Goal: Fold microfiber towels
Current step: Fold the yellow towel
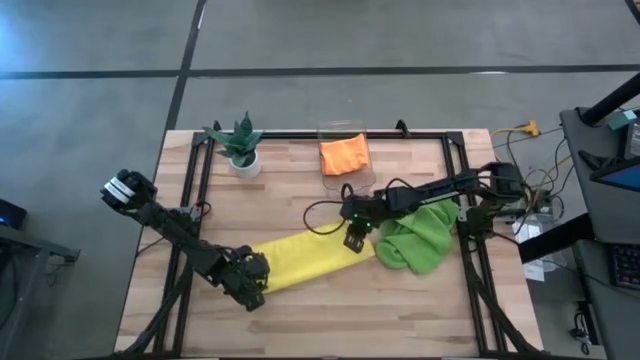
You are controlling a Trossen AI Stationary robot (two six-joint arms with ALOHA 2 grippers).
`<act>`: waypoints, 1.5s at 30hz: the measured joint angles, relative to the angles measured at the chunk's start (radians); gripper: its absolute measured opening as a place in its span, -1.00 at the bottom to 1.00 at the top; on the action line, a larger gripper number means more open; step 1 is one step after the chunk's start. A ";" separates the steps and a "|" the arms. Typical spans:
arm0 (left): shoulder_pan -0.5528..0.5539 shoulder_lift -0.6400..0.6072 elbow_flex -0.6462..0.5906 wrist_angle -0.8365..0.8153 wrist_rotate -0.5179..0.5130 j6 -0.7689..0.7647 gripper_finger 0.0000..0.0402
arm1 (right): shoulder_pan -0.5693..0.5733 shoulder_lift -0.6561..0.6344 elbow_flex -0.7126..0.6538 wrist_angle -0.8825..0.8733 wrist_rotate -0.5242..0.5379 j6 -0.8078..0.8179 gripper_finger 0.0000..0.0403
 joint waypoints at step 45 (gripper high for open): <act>-0.020 -0.267 -0.026 0.074 0.104 0.206 -0.74 | 0.317 -0.121 -0.008 0.023 0.036 -0.142 -0.60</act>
